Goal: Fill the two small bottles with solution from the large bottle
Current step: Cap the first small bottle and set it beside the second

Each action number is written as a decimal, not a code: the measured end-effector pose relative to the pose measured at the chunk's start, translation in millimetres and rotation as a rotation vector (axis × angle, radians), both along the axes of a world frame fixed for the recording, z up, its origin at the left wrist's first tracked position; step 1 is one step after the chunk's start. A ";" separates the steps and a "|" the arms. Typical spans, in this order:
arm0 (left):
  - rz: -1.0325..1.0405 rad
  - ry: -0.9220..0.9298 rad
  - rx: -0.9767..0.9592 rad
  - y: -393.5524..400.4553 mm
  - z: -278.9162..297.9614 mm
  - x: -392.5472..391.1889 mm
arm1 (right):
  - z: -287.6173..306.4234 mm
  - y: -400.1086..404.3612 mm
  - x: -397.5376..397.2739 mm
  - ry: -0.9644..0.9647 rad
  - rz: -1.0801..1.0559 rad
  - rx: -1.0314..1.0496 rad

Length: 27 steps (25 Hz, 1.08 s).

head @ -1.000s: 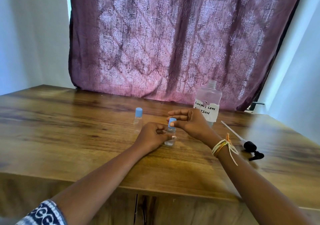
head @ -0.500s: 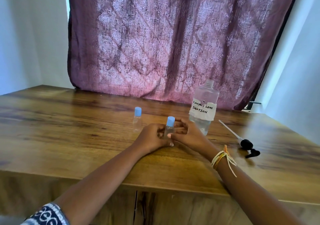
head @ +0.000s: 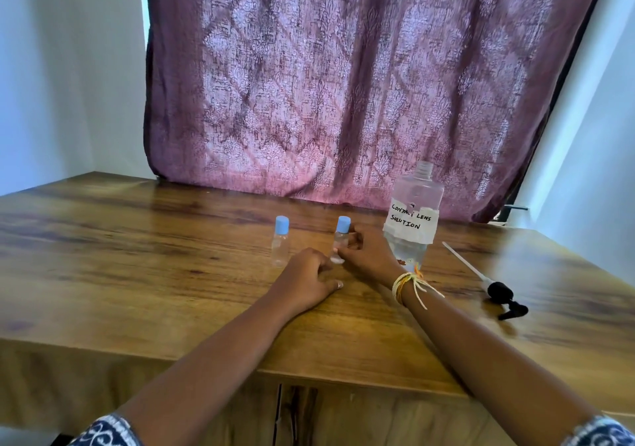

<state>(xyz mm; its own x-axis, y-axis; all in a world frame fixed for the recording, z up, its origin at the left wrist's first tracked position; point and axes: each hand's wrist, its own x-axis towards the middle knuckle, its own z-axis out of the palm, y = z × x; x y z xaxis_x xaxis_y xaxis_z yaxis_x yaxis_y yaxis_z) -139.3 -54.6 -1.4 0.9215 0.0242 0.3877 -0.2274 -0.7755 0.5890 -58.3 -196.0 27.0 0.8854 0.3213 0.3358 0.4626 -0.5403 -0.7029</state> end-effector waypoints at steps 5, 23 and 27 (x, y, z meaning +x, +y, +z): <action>-0.008 0.013 0.027 3.6 -2.6 1.1 | 0.0 15.6 21.9 -0.039 -0.070 0.019; 0.627 -0.096 -0.262 49.5 12.4 -11.4 | -17.1 9.2 -41.8 0.030 -0.094 -0.352; 0.475 -0.023 -0.415 58.5 9.4 2.3 | -18.4 6.0 -47.8 -0.032 -0.077 -0.373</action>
<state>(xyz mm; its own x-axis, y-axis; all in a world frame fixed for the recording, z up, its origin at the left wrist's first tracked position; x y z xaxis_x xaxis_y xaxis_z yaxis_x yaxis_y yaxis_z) -137.0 3.9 8.0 0.7646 0.5816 0.2777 0.0696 -0.5029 0.8615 -106.1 -190.0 8.6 0.9029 0.3591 0.2361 0.4287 -0.7905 -0.4375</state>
